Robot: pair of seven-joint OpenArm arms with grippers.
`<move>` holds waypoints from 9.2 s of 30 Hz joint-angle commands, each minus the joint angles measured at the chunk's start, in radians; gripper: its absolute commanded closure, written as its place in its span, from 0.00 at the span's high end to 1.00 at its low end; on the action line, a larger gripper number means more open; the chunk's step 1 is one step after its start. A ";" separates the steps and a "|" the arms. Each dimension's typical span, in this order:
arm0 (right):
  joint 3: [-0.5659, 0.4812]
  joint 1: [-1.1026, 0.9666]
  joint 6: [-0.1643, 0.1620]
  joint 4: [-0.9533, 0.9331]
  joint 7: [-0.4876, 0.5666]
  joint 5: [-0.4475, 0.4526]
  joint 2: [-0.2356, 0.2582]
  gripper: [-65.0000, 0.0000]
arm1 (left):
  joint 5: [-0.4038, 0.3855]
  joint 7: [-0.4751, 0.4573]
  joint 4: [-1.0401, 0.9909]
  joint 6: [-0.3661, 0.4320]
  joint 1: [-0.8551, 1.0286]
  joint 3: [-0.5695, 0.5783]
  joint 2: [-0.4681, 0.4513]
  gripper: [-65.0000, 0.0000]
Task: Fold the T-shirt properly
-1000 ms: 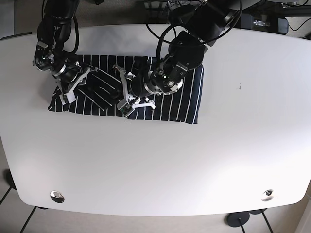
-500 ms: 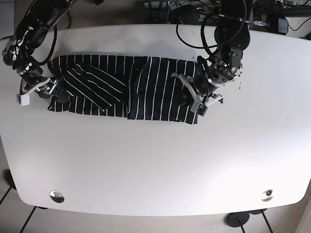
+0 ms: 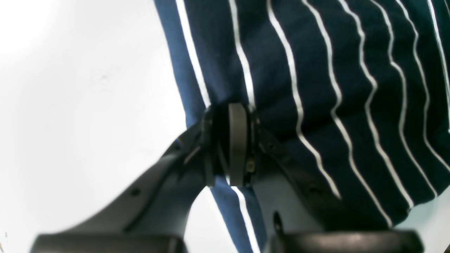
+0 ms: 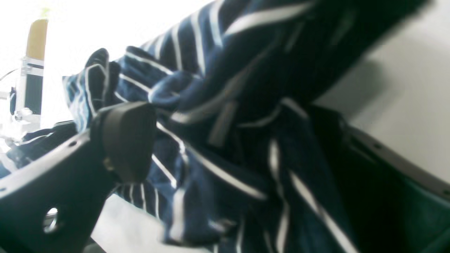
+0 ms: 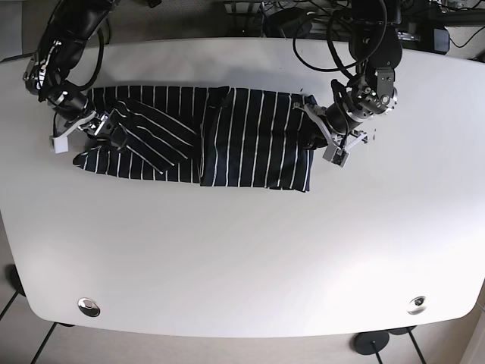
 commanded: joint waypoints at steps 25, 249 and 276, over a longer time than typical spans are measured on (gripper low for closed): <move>-0.197 -0.106 -0.012 0.691 -0.018 -0.180 -0.111 0.03 | 0.002 -0.003 -0.130 -0.004 -0.020 0.038 0.164 0.06; -0.570 -0.921 -0.333 0.436 1.345 -0.643 0.084 0.04 | 0.513 -0.890 0.313 0.464 0.941 0.241 0.115 0.43; -0.519 -0.434 -0.333 0.526 1.033 -0.646 0.029 0.04 | 0.510 -0.704 0.408 0.459 0.511 0.047 0.121 0.58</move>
